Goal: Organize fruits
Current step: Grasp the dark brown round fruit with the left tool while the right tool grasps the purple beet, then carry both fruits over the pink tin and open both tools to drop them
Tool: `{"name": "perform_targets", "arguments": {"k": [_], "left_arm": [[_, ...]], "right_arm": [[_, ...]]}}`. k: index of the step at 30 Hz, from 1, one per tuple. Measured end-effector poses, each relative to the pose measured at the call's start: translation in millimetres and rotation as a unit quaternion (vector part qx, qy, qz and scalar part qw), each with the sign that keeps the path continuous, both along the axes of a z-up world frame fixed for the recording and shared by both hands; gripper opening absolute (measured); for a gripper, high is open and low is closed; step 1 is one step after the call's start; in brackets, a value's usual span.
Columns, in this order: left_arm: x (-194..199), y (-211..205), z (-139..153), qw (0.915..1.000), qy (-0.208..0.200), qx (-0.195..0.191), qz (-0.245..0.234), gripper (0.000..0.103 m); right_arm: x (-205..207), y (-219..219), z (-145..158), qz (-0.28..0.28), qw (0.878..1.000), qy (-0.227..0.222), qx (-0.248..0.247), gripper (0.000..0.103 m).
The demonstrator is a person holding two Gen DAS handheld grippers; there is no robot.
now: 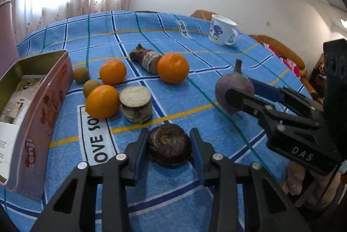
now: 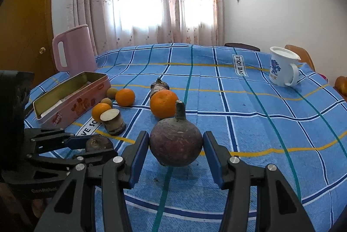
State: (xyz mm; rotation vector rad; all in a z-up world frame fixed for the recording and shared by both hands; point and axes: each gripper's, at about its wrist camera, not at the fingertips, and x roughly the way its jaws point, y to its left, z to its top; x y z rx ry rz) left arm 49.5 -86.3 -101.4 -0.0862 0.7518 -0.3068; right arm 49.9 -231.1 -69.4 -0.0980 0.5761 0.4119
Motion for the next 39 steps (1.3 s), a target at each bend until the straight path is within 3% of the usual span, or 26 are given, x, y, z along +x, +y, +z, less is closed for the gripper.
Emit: {"name": "perform_targets", "arguments": {"k": [19, 39], "left_arm": [[-20, 26, 33, 0.9937, -0.098, 0.02, 0.052, 0.039], [-30, 63, 52, 0.9844, -0.139, 0.025, 0.105, 0.039]], "right_arm": [[-12, 21, 10, 0.034, 0.999, -0.033, 0.004, 0.053], [-9, 56, 30, 0.076, 0.995, -0.059, 0.005, 0.053]]}}
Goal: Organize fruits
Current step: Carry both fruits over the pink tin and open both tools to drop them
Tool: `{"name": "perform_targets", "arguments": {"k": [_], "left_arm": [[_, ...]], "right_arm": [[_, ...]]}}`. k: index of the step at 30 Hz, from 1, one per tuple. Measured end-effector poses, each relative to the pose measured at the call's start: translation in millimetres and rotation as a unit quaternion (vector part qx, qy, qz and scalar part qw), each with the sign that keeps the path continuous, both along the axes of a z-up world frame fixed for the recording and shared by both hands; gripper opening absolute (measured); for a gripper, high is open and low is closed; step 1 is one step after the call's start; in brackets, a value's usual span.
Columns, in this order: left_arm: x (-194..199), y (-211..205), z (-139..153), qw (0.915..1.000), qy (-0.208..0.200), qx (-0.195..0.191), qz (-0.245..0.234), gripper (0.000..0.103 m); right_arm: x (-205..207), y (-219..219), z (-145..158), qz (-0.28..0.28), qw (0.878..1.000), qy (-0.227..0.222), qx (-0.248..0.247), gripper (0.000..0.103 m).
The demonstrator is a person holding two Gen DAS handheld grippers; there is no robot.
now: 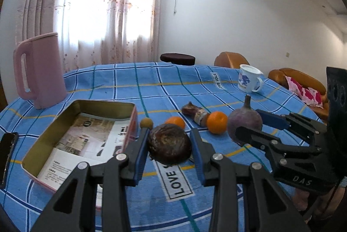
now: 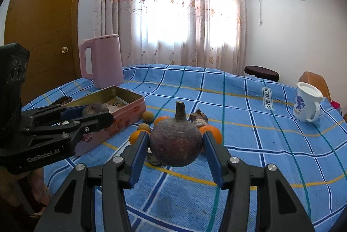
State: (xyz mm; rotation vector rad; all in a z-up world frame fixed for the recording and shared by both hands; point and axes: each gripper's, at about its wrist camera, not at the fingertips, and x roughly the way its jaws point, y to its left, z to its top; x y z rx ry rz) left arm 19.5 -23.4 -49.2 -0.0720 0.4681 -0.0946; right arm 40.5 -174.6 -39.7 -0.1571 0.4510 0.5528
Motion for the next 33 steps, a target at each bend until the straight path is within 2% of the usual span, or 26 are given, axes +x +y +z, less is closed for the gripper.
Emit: {"name": "perform_targets", "arguments": {"k": [12, 21, 26, 33], "left_arm": [[4, 31, 8, 0.9995, -0.007, 0.001, 0.029, 0.039], [16, 70, 7, 0.9982, 0.005, -0.004, 0.059, 0.039], [23, 94, 2, 0.9965, 0.014, -0.004, 0.082, 0.039], [28, 121, -8, 0.9942, 0.032, -0.007, 0.103, 0.039]], "right_arm": [[8, 30, 18, 0.028, 0.999, -0.019, -0.011, 0.053], [22, 75, 30, 0.067, 0.997, -0.023, -0.021, 0.053], [36, 106, 26, 0.085, 0.996, -0.01, -0.026, 0.053], [44, 144, 6, 0.103, 0.994, 0.005, -0.043, 0.053]]}}
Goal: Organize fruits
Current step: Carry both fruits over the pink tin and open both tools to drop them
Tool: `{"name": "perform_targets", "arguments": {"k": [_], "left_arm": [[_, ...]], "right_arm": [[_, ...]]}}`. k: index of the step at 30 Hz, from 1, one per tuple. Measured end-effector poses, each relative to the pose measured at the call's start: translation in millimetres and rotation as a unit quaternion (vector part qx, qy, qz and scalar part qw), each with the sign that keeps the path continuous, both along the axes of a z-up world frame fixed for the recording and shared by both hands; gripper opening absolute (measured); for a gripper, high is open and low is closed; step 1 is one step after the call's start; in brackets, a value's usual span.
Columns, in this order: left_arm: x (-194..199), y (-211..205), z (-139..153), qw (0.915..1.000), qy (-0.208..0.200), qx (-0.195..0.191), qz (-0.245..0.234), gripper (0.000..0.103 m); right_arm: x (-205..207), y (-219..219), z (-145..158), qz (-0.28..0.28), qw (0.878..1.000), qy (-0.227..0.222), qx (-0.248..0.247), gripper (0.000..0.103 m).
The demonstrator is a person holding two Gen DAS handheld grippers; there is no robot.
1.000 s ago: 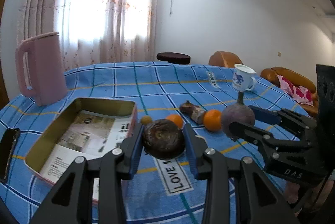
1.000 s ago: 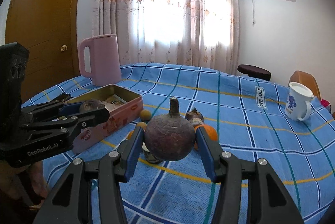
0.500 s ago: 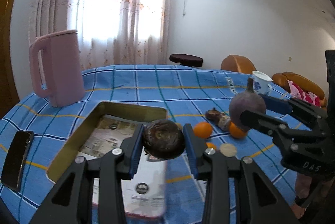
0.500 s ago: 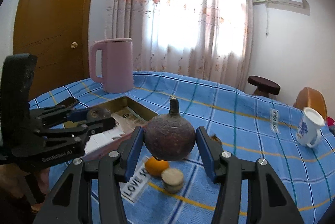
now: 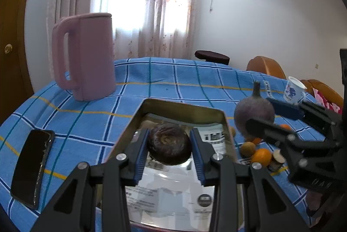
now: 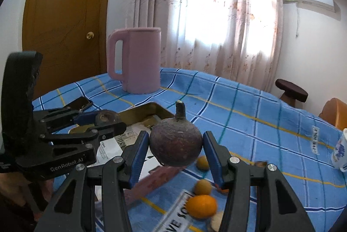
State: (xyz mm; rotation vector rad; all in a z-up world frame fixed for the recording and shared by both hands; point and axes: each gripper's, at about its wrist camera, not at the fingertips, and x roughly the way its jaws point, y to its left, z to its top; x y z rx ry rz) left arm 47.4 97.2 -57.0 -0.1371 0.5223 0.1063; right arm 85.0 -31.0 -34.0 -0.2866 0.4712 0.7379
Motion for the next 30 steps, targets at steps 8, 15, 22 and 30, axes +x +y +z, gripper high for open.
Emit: {"name": "perform_targets", "arguments": {"k": [8, 15, 22, 30], "left_arm": [[0, 20, -6, 0.9997, 0.012, -0.011, 0.016, 0.039], [6, 28, -10, 0.9991, 0.034, -0.014, 0.022, 0.039], [5, 25, -9, 0.999, 0.032, -0.008, 0.032, 0.052], [-11, 5, 1, 0.9997, -0.003, -0.015, 0.02, 0.076]], "right_arm": [[1, 29, -25, 0.019, 0.999, 0.019, -0.027, 0.053], [1, 50, -36, 0.041, 0.996, 0.037, -0.07, 0.054], [-4, 45, -35, 0.037, 0.996, 0.033, -0.08, 0.059], [-8, -49, -16, -0.027, 0.998, 0.004, -0.061, 0.064]]}}
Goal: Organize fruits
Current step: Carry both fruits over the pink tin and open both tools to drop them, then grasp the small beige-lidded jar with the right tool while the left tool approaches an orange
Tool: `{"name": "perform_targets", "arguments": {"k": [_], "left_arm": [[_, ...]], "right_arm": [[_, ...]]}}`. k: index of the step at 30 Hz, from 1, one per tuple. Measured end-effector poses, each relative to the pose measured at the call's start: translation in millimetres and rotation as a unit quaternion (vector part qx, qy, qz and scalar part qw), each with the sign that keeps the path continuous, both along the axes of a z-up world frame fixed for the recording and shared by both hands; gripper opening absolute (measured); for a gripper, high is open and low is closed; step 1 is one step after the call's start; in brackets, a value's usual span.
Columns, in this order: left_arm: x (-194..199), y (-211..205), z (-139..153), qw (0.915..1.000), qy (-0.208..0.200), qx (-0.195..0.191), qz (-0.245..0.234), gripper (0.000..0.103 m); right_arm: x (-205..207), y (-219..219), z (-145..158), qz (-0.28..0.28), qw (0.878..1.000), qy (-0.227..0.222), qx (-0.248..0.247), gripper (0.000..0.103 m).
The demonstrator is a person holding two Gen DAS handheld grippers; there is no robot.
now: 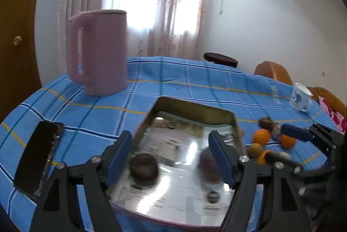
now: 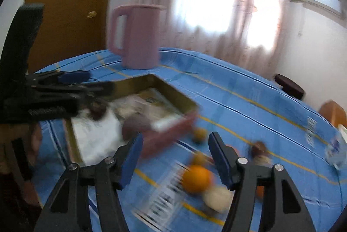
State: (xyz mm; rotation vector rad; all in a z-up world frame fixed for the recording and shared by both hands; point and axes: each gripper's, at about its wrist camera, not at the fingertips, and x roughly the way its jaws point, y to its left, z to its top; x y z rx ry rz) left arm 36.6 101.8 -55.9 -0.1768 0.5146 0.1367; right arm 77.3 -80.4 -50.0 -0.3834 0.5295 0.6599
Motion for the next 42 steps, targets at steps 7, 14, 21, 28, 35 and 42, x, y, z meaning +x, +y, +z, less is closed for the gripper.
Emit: {"name": "perform_targets", "arguments": {"k": [7, 14, 21, 28, 35, 42], "left_arm": [[3, -45, 8, 0.999, -0.009, 0.013, -0.042, 0.081], [9, -72, 5, 0.9971, 0.007, 0.023, -0.072, 0.085], [15, -97, 1, 0.9938, 0.017, 0.031, -0.105, 0.084], [24, -132, -1, 0.9874, 0.036, 0.052, -0.145, 0.072], [51, -158, -19, 0.978, 0.099, 0.049, -0.177, 0.048], [63, -160, -24, 0.9781, 0.123, 0.064, -0.155, 0.047]], "right_arm": [[13, -47, -7, -0.031, 0.999, 0.027, -0.021, 0.064], [23, -24, -27, -0.005, 0.996, 0.078, -0.052, 0.056], [21, -39, -26, 0.0, 0.995, 0.093, -0.036, 0.035], [25, -87, -11, -0.075, 0.995, 0.063, 0.017, 0.035], [30, -104, -5, -0.093, 0.993, 0.053, 0.038, 0.035], [29, -106, -6, -0.088, 0.993, 0.055, 0.05, 0.035]]}}
